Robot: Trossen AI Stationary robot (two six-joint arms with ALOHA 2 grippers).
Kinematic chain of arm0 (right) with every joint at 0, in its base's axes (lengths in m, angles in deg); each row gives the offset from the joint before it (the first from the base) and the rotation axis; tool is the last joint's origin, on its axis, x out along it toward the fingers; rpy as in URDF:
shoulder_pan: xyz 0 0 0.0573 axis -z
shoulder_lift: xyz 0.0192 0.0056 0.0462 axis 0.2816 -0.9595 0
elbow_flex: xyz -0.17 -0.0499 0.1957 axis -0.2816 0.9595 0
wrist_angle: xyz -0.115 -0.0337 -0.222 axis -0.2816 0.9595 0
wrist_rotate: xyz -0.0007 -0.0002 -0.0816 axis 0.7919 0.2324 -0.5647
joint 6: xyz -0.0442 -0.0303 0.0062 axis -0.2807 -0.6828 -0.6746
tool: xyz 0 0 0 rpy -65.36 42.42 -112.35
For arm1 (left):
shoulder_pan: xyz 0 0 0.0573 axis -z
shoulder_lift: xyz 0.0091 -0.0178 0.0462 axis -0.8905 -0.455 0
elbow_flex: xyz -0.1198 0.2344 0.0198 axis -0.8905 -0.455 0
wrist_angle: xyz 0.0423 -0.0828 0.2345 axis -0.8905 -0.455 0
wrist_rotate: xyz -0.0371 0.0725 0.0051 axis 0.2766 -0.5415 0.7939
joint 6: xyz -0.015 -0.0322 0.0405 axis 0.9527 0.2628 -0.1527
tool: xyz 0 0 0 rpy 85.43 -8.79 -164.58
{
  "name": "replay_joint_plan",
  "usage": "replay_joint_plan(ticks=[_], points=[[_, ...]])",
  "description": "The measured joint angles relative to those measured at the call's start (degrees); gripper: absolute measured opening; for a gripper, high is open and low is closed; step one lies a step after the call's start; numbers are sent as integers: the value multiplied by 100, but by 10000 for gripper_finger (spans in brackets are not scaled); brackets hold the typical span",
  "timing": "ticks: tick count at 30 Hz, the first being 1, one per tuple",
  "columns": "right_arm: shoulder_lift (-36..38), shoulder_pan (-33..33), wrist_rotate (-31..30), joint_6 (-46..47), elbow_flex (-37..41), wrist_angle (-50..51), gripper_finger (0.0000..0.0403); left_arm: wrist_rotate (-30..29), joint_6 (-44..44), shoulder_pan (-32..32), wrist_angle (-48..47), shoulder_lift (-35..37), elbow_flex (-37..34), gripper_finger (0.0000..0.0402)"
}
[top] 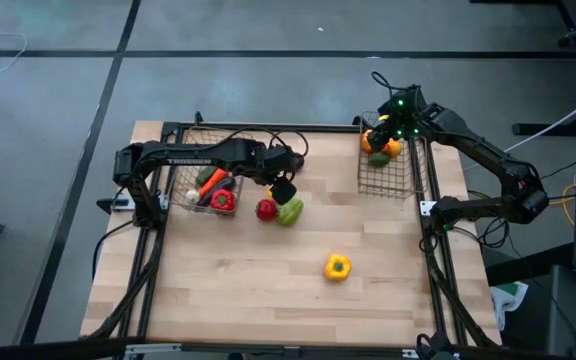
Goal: Sort produce into baskets
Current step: Put the bottom lemon into the right gold wire basket
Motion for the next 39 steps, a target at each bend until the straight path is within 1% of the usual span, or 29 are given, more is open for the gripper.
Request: replay_joint_plan(ticks=[6, 12, 15, 17, 20, 25, 29, 32, 39], points=[[0, 0, 3, 0, 0, -2, 209, 348, 406, -164, -461, -180, 0, 258], [-2, 4, -4, 1, 0, -2, 209, 427, 853, -352, -400, -422, 0, 277], [-4, 4, -3, 0, 0, -2, 209, 775, 1067, -480, -287, -520, 0, 278], [-4, 4, -3, 0, 0, 0, 209, 904, 1073, -550, -219, -587, 0, 278], [-4, 4, -7, 0, 0, -2, 209, 924, 1059, -603, -26, -676, 0, 278], [-4, 2, -14, 0, 0, -9, 209, 969, 871, -628, 314, -838, 0, 278], [-4, 4, -52, -2, 0, -8, 209, 1002, 625, -626, 355, -1054, 0, 278], [-4, 4, -60, -2, 0, -2, 209, 1098, 574, -624, 215, -1211, 0, 278], [-4, 3, -64, -2, 0, -1, 209, 1108, 616, -628, -249, -1419, 0, 278]])
